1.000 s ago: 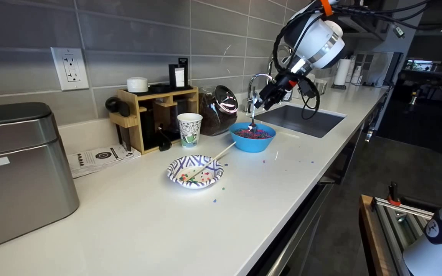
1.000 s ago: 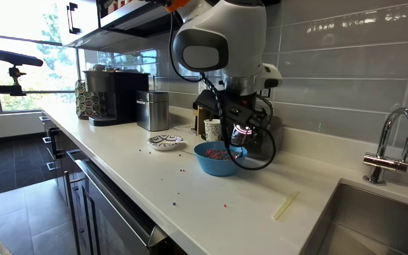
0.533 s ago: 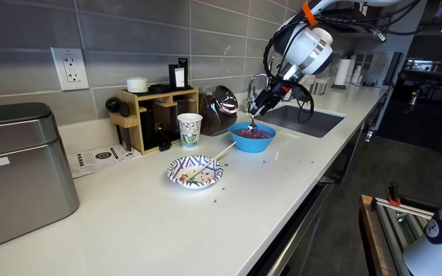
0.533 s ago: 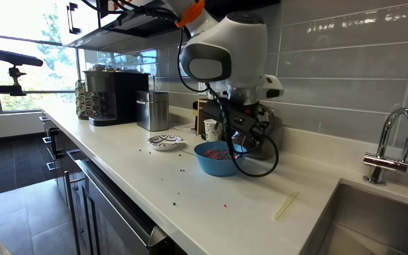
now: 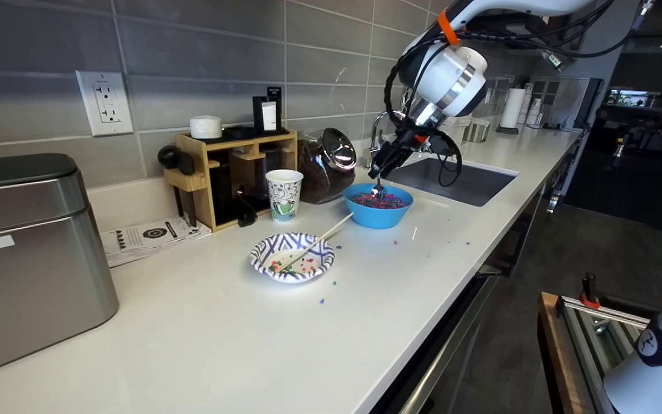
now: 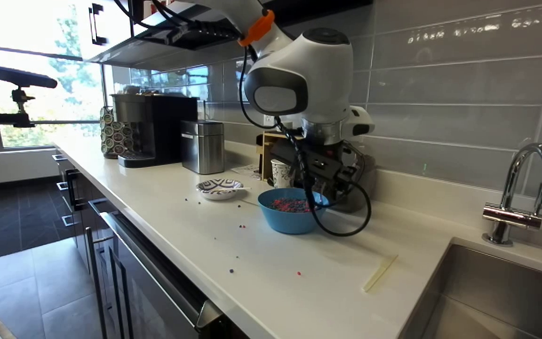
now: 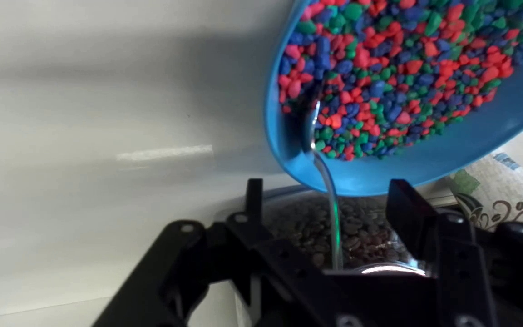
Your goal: Scoop up the contents of the blue bowl and put them into the white bowl
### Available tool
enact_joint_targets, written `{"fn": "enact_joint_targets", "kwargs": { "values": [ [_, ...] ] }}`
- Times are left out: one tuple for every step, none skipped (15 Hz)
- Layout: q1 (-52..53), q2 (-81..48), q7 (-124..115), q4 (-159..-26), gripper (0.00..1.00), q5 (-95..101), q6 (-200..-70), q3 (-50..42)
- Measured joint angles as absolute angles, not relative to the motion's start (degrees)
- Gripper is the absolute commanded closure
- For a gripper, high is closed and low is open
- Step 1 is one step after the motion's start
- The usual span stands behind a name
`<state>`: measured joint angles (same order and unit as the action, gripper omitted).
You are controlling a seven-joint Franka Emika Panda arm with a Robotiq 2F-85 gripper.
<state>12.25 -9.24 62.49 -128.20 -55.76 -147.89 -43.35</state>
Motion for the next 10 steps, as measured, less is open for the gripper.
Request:
{"fn": "enact_joint_targets", "kwargs": {
  "values": [
    [12.25, -9.50, 62.49, -128.09, 0.36, -55.77, -147.89, -43.33],
    [12.25, -9.68, 62.49, -128.00, 0.41, -55.77, -147.89, -43.32],
    [12.24, -9.82, 62.49, -127.90, 0.40, -55.77, -147.89, -43.32],
    [12.23, -9.90, 62.49, -127.84, 0.46, -55.77, -147.89, -43.32],
    [12.23, -9.94, 62.49, -127.80, 0.47, -55.77, -147.88, -43.31],
    [12.23, -9.94, 62.49, -127.79, 0.51, -55.77, -147.88, -43.31],
    [12.23, -9.94, 62.49, -127.79, 0.60, -55.77, -147.87, -43.31],
    [12.24, -9.94, 62.49, -127.79, 0.54, -55.77, -147.87, -43.31],
    [12.25, -9.93, 62.49, -127.79, 0.55, -55.77, -147.87, -43.29],
    [10.53, -9.73, 62.39, -127.77, 0.53, -55.30, -147.87, -41.35]
  ]
}}
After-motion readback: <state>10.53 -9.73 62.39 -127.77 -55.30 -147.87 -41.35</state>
